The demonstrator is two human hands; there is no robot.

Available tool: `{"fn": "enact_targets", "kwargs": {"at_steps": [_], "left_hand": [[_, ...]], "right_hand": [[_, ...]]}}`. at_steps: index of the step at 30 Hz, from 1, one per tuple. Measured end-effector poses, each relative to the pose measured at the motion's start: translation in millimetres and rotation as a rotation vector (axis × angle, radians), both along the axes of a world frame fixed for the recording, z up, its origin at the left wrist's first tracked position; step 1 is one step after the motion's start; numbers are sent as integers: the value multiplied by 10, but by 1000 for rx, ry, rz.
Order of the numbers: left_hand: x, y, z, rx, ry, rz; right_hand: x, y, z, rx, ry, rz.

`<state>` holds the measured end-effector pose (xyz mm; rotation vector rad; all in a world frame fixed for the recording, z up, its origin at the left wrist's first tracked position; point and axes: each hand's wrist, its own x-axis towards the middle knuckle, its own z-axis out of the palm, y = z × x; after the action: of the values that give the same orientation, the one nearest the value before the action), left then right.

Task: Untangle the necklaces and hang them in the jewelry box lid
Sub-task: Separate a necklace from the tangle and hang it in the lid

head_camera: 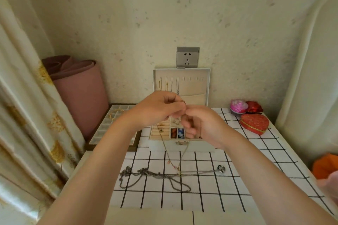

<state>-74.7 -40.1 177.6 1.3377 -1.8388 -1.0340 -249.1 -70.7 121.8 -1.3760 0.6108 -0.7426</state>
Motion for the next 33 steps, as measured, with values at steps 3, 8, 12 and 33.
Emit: {"fn": "enact_targets", "kwargs": {"at_steps": [3, 8, 12, 33], "left_hand": [[63, -182, 207, -16, -31, 58], [226, -468, 414, 12, -103, 67], [257, -720, 434, -39, -33, 123], [-166, -1939, -195, 26, -276, 705]], "right_hand": [[1, -149, 264, -73, 101, -107], [-42, -442, 702, -142, 149, -241], [-90, -699, 904, -197, 233, -389], [374, -1845, 109, -449, 822, -1052]]}}
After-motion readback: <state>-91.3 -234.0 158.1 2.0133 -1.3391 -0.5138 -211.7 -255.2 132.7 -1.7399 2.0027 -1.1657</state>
